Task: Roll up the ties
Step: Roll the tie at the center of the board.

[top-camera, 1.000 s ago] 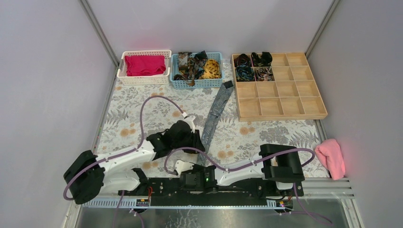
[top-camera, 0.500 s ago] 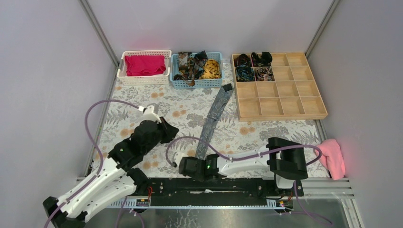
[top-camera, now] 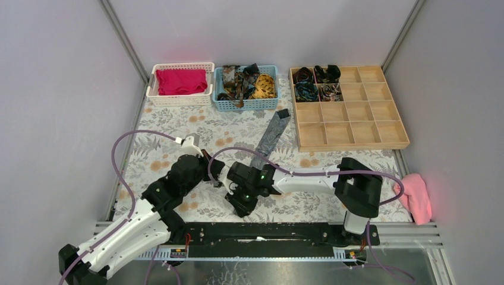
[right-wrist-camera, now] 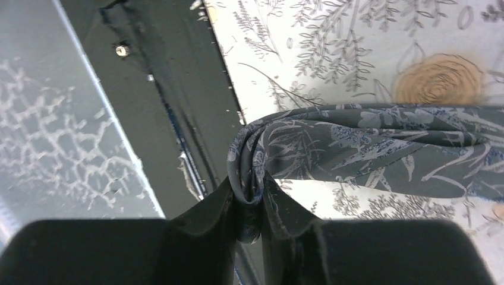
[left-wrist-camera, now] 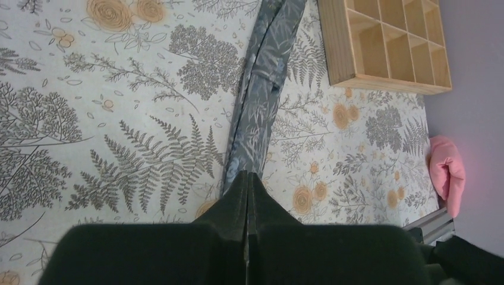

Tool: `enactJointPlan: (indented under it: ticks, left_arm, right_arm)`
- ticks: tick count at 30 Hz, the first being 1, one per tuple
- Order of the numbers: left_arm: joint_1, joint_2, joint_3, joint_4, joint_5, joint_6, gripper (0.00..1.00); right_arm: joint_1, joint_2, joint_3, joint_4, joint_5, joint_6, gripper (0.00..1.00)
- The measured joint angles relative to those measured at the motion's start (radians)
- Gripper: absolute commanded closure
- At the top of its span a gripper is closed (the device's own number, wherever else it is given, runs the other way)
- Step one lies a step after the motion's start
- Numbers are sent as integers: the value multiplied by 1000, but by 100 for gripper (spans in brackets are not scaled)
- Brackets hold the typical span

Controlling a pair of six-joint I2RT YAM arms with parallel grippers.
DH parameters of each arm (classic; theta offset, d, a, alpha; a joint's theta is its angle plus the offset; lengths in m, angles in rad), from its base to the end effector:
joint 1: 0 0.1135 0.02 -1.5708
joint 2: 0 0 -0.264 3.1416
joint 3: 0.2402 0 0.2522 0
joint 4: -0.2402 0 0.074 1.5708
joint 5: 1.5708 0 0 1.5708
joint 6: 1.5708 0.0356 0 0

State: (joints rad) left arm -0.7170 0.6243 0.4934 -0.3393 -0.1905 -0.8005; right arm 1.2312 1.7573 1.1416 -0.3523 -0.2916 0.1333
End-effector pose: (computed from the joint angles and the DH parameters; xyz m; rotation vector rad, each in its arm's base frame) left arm 0.1202 -0.0959 0.2460 -0.2120 2.1066 -0.7456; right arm 0.1119 0.3474 0.1914 -1.5301 2.2629 0.8459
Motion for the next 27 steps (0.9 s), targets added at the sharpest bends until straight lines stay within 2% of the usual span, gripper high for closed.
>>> enactJointPlan:
  ticks: [5,10,23,27]
  left_arm:
    - [6,19,-16,72,-6,8,100]
    - [20,65,-16,102,-82,7,100]
    - [18,-5,10,52,-358,-100,100]
    - [6,47,45,-20,-386,-90,100]
  right_arm:
    - [-52,20,3,15,-164,-30,78]
    - [-105,77,52,-16,-275,-74,78]
    - [-156,135,124,2,-369,-148,79]
    - [-282,142,125,-16,-345,-29,79]
